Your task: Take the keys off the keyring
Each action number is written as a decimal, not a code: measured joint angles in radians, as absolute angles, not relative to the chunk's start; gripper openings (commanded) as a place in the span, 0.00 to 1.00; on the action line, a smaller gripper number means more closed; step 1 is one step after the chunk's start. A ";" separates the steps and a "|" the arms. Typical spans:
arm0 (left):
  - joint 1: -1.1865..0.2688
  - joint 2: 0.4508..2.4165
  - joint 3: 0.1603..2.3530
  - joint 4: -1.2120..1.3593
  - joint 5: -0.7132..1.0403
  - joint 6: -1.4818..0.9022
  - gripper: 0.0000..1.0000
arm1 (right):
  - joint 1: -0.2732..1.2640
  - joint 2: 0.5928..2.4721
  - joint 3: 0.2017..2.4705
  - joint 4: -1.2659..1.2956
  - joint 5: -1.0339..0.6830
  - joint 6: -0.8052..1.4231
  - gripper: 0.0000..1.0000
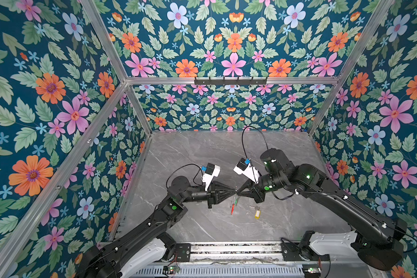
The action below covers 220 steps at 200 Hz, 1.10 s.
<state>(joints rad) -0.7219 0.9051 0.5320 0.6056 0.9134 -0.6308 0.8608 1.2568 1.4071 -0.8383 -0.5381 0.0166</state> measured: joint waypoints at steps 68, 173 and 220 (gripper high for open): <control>-0.722 0.895 0.513 0.647 0.907 -0.648 0.00 | 0.888 1.266 1.424 -0.837 -0.487 0.015 0.07; -0.722 0.822 0.378 0.980 0.664 -0.657 0.00 | 0.956 0.971 0.993 -0.210 -0.262 0.110 0.43; -0.722 0.888 0.354 1.154 0.607 -0.707 0.00 | 0.958 0.953 0.879 0.034 -0.278 0.187 0.47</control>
